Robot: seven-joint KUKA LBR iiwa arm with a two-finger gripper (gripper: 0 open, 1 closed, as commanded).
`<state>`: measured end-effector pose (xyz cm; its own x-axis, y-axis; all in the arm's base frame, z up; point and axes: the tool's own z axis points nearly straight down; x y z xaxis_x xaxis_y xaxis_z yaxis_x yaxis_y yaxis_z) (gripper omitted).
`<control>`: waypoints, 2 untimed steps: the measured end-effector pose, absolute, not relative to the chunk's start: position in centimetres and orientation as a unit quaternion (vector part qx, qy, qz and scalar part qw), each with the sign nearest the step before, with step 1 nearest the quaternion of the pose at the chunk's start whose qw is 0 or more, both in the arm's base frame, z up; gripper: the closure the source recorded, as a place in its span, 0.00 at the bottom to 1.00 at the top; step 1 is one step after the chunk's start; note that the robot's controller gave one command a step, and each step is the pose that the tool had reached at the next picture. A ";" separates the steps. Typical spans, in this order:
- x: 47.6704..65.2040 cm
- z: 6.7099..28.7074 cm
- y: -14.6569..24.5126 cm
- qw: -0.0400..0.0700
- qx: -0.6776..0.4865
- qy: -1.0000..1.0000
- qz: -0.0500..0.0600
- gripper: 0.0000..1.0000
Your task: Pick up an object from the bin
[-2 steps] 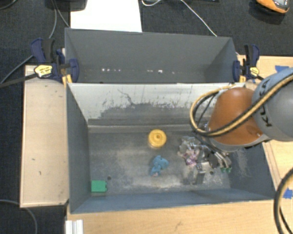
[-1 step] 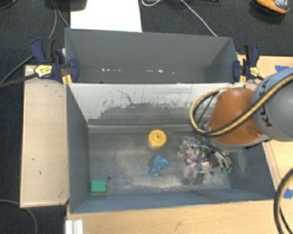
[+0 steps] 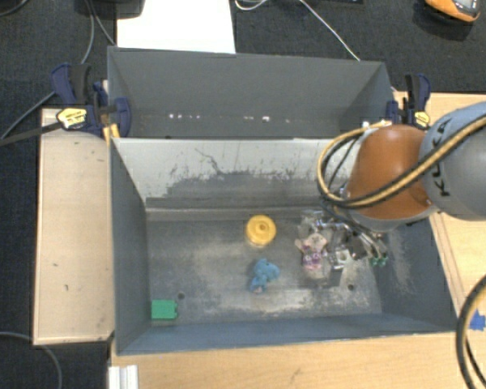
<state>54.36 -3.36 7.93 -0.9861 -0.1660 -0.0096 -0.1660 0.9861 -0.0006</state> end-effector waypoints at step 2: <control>56.3 7.1 -8.2 0.008 0.026 1.000 0.001 1.00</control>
Offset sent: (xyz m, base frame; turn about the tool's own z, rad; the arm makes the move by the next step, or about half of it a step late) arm 0.0180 -0.0482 -0.0093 0.2157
